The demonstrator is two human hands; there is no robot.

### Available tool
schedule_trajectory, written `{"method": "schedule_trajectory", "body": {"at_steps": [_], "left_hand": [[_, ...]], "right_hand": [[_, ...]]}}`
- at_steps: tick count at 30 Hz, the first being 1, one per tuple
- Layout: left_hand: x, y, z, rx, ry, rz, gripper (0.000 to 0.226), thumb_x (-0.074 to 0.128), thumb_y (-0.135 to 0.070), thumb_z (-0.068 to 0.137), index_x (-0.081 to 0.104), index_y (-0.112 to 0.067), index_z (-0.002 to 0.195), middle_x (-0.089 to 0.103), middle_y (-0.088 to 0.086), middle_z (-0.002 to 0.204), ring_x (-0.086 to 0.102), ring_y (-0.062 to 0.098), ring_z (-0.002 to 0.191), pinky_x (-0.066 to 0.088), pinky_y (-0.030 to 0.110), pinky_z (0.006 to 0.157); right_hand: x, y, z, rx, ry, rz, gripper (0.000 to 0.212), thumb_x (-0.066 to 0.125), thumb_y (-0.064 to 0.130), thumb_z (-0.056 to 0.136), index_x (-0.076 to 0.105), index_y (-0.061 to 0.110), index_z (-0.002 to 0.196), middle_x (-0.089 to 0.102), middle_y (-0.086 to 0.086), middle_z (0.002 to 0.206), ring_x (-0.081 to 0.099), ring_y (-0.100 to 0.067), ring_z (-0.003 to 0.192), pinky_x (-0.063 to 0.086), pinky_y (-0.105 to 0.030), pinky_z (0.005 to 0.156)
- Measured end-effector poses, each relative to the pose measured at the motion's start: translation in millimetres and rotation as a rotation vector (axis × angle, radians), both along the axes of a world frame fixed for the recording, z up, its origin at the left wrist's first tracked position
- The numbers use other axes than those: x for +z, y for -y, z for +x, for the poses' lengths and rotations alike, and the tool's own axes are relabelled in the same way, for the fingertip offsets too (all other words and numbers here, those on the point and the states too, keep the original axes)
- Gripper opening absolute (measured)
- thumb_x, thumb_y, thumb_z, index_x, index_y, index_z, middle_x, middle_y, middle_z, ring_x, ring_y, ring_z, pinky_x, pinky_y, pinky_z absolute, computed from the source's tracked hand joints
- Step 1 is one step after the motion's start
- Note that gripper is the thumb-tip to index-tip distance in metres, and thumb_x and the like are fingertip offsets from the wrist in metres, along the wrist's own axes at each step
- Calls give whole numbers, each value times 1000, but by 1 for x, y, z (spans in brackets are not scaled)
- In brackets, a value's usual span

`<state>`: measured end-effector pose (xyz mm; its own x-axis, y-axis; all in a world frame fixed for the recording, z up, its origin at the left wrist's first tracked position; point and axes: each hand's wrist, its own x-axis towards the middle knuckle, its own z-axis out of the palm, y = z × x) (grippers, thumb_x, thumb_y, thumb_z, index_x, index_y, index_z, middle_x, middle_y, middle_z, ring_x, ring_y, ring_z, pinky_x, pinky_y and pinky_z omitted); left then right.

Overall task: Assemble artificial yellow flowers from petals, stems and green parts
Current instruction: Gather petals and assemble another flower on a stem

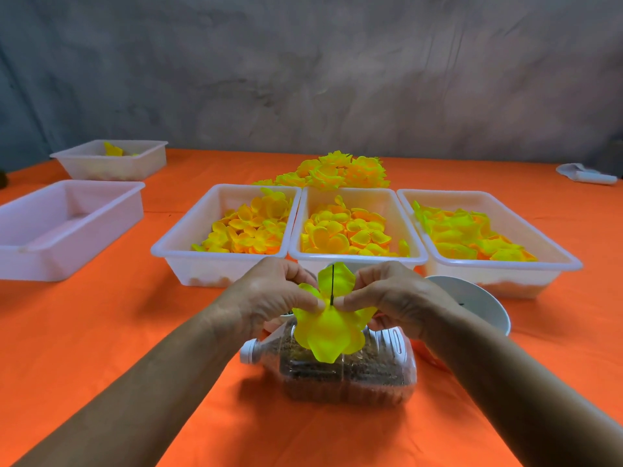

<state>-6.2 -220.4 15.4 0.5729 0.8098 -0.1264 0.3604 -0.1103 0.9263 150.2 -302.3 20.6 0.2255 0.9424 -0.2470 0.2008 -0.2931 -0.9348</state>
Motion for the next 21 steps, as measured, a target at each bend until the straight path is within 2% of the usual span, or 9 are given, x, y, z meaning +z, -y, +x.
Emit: {"method": "schedule_trajectory", "body": {"at_steps": [3, 6, 9, 11, 14, 16, 18, 21], "left_hand": [[0, 0, -1, -17, 8, 16, 24, 79, 3, 67, 63, -13, 76, 59, -6, 68, 55, 7, 66, 44, 14, 54], [2, 3, -2, -21, 22, 222, 31, 82, 1, 63, 64, -17, 81, 59, 0, 75, 54, 15, 76, 47, 22, 67], [4, 7, -5, -90, 50, 411, 37, 83, -1, 63, 68, -28, 84, 62, -3, 87, 56, 13, 82, 49, 30, 79], [4, 11, -5, -155, 76, 495, 31, 79, -2, 66, 72, -27, 81, 64, -5, 92, 60, 10, 90, 50, 30, 86], [0, 16, -3, -186, 118, 524, 16, 67, -17, 64, 74, -29, 71, 66, -8, 88, 63, 6, 91, 49, 24, 86], [-4, 15, -2, -173, 148, 517, 6, 74, -24, 63, 74, -28, 68, 67, -9, 84, 64, 4, 86, 49, 23, 83], [-8, 13, -2, -162, 180, 503, 11, 85, -20, 64, 75, -22, 67, 67, -7, 81, 65, 8, 84, 51, 31, 83], [-13, 9, 0, -144, 219, 437, 12, 86, -12, 64, 75, -17, 65, 68, -3, 79, 65, 13, 83, 51, 37, 84]], "right_hand": [[-1, 0, -1, -21, -30, -16, 25, 78, 7, 71, 57, 15, 59, 56, 2, 54, 50, -9, 49, 40, -15, 43], [-1, 2, 0, -45, -62, -18, 28, 79, 7, 70, 54, 16, 61, 57, 4, 48, 52, -6, 43, 40, -17, 45], [-4, 5, 1, -51, -115, -27, 26, 79, 8, 70, 56, 16, 62, 58, 4, 48, 53, -6, 44, 39, -17, 45], [-5, 6, 1, -53, -133, -30, 24, 78, 8, 70, 57, 16, 63, 59, 4, 49, 54, -6, 45, 41, -15, 44], [-5, 5, 2, -40, -150, -41, 21, 76, 5, 72, 59, 15, 65, 60, 3, 52, 57, -6, 48, 44, -16, 45], [-4, 6, 6, -29, -198, -55, 16, 72, 0, 74, 62, 12, 71, 63, 1, 55, 61, -7, 50, 46, -17, 45], [-5, 7, 11, -40, -261, -68, 14, 69, -5, 76, 64, 8, 79, 67, -3, 59, 64, -10, 51, 47, -17, 44], [-8, 8, 14, -46, -259, -65, 13, 70, -4, 75, 64, 8, 77, 68, -5, 60, 63, -12, 48, 45, -17, 42]]}}
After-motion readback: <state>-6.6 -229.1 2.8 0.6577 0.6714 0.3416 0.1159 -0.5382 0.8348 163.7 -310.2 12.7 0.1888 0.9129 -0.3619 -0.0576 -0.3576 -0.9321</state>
